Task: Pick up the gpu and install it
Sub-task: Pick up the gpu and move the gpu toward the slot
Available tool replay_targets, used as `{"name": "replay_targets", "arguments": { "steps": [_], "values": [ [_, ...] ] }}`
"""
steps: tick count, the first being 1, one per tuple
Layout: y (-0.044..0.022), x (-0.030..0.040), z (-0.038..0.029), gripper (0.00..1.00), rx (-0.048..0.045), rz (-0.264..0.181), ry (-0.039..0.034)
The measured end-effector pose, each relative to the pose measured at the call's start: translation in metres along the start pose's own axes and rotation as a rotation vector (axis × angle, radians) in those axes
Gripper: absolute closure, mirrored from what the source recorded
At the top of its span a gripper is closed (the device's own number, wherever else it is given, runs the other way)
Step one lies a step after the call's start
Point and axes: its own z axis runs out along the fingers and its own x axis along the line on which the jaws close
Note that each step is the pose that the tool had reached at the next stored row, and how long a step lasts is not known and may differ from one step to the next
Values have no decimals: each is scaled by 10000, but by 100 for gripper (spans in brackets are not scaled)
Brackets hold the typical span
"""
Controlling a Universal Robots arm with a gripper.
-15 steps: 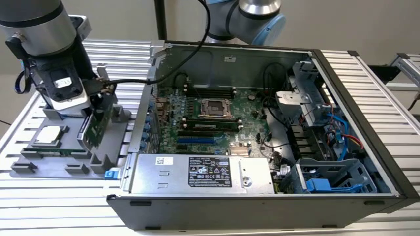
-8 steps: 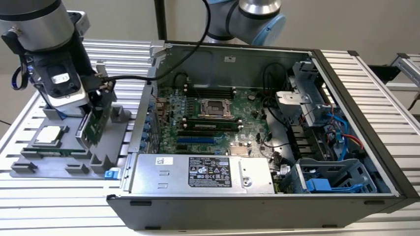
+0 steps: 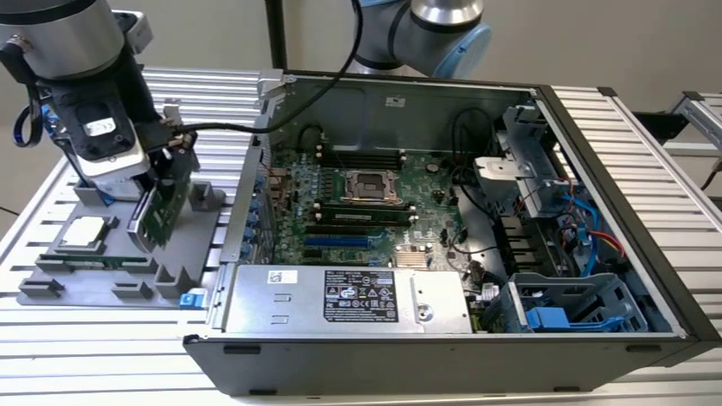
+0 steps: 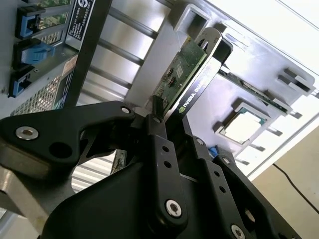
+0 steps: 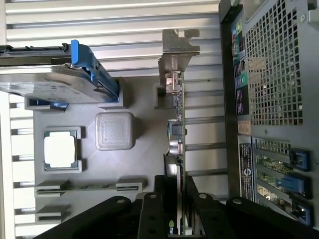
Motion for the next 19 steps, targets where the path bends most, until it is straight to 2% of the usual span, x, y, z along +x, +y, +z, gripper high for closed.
{"name": "replay_targets", "arguments": {
  "steps": [7, 19],
  "values": [
    [5, -1, -63, 100, 0, 0, -1],
    [18, -4, -213, 100, 0, 0, -1]
  ]
}}
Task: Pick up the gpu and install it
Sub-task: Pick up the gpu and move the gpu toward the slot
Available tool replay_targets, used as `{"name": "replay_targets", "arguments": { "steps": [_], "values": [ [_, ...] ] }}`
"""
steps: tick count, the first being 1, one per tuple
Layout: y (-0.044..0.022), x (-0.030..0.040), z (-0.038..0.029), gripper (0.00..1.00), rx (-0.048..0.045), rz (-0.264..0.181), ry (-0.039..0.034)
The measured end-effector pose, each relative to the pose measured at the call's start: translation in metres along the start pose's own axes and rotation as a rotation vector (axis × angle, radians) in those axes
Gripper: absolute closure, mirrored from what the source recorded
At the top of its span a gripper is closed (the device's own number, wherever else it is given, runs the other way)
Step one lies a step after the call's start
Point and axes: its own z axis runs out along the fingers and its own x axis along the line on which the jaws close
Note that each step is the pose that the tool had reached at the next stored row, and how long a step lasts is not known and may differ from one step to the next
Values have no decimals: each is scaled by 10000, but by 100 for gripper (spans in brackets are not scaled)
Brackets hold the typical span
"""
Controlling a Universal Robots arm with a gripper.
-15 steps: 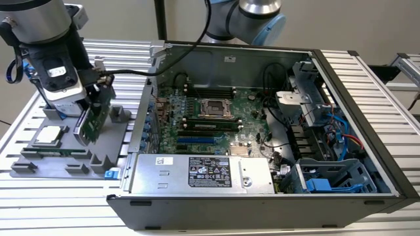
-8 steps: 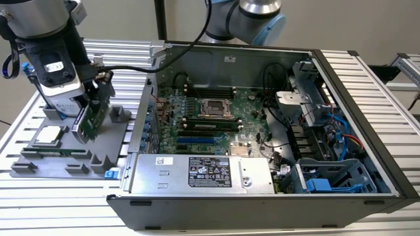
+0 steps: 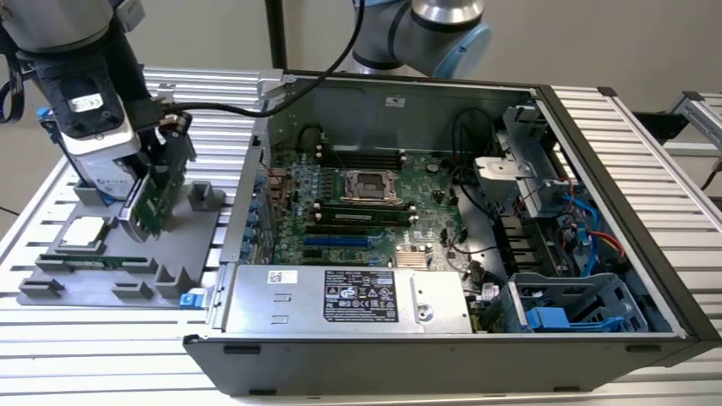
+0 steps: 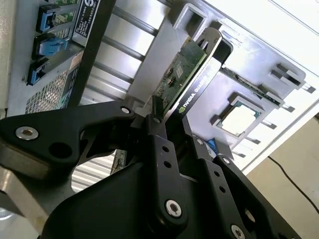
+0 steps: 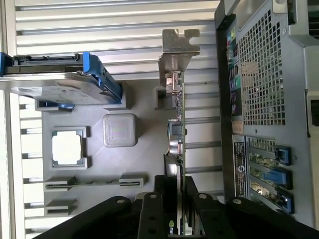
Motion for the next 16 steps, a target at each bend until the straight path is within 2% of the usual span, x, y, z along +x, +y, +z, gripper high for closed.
{"name": "replay_targets", "arguments": {
  "steps": [8, 16],
  "values": [
    [8, -2, -104, 100, 0, -1, 1],
    [12, -3, -148, 100, 1, -1, 1]
  ]
}}
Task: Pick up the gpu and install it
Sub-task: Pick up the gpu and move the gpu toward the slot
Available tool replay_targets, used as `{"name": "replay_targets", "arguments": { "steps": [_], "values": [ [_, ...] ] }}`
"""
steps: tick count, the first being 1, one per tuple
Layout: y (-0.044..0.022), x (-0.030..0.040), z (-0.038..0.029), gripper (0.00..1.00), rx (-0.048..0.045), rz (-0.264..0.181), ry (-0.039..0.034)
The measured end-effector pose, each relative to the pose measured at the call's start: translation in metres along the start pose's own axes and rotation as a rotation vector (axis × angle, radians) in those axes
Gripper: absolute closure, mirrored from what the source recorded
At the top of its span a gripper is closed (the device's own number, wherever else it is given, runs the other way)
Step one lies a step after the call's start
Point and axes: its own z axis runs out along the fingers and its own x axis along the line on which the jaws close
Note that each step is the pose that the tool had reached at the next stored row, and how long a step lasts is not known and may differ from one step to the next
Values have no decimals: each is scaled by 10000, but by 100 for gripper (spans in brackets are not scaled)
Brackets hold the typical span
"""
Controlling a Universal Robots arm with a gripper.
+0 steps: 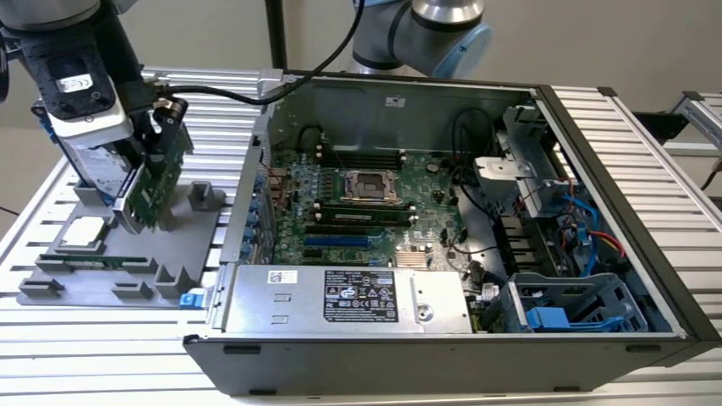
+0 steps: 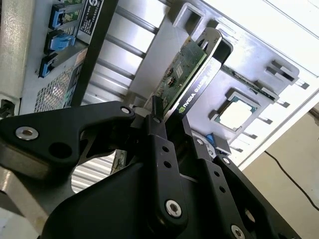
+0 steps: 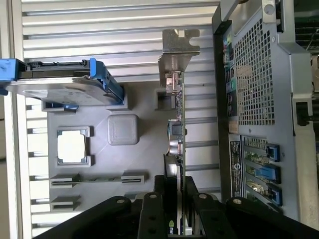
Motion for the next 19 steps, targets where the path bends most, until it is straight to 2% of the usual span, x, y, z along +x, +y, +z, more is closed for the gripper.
{"name": "replay_targets", "arguments": {
  "steps": [19],
  "values": [
    [20, -3, -229, 100, -1, 1, -1]
  ]
}}
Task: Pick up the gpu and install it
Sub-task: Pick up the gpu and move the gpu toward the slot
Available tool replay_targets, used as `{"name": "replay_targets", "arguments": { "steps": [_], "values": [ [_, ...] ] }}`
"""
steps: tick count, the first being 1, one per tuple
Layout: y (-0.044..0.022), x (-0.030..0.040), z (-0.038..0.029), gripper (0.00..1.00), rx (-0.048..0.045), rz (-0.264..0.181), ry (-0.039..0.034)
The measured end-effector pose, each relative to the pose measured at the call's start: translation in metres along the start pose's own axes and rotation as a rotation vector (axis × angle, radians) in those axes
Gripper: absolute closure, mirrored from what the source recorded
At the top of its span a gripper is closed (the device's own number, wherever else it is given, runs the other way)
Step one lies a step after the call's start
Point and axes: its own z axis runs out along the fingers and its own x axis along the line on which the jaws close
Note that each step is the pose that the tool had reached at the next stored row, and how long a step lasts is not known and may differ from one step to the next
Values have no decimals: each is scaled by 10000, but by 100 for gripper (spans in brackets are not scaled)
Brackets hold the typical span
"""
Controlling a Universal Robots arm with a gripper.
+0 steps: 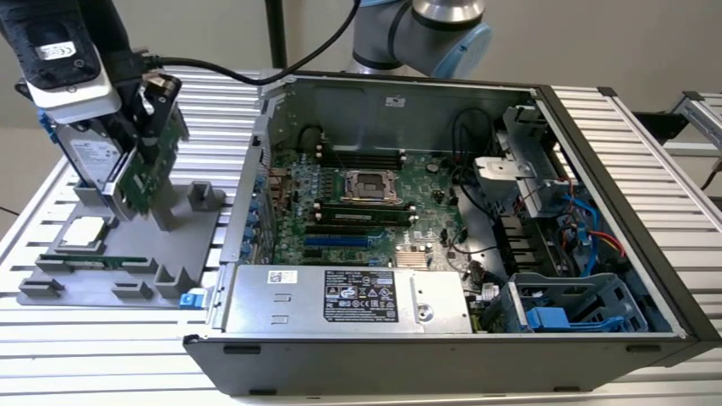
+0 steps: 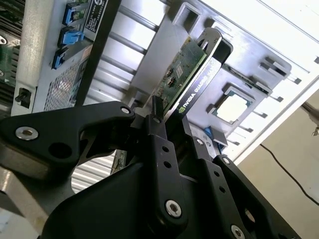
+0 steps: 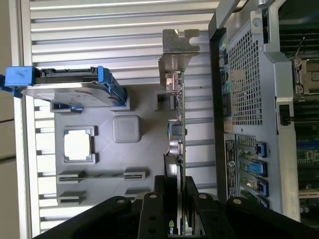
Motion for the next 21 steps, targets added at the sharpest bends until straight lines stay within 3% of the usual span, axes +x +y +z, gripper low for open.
{"name": "replay_targets", "arguments": {
  "steps": [21],
  "values": [
    [18, -4, -212, 100, 0, -1, 1]
  ]
}}
